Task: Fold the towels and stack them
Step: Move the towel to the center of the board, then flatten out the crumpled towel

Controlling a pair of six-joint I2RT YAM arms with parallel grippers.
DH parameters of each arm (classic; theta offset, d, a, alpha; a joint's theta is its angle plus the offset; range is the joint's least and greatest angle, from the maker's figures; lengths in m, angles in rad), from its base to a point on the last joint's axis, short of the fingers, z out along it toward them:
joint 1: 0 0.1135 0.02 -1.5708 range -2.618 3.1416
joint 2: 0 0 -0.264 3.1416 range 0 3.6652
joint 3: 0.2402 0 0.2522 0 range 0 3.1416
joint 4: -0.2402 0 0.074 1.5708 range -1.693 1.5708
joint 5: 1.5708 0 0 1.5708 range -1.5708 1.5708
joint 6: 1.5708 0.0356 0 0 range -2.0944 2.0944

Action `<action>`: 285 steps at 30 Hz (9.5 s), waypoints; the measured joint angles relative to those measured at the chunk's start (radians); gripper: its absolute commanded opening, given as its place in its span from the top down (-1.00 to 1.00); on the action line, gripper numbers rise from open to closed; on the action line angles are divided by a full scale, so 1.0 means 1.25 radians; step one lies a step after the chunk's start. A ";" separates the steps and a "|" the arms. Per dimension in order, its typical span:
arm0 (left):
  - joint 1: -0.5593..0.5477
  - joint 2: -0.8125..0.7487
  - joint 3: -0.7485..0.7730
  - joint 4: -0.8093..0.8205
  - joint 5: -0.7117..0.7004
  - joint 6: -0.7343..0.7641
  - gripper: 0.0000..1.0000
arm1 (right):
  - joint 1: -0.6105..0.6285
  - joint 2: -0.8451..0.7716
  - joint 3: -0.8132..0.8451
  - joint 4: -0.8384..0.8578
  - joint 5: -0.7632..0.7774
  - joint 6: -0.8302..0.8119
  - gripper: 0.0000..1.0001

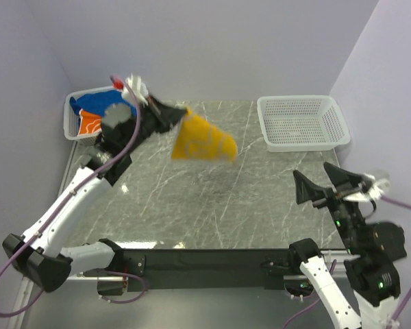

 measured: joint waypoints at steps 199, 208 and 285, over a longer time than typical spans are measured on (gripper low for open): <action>0.038 0.438 -0.229 -0.356 -0.367 -0.018 0.99 | 0.650 1.079 -0.063 0.296 0.174 -0.143 1.00; 0.039 0.281 0.009 -0.508 -0.451 0.010 0.99 | 0.606 0.971 0.121 0.143 0.276 -0.201 1.00; 0.146 0.095 -0.314 -0.284 -0.125 0.148 -0.61 | 0.104 1.113 0.294 0.039 -0.004 0.000 -0.38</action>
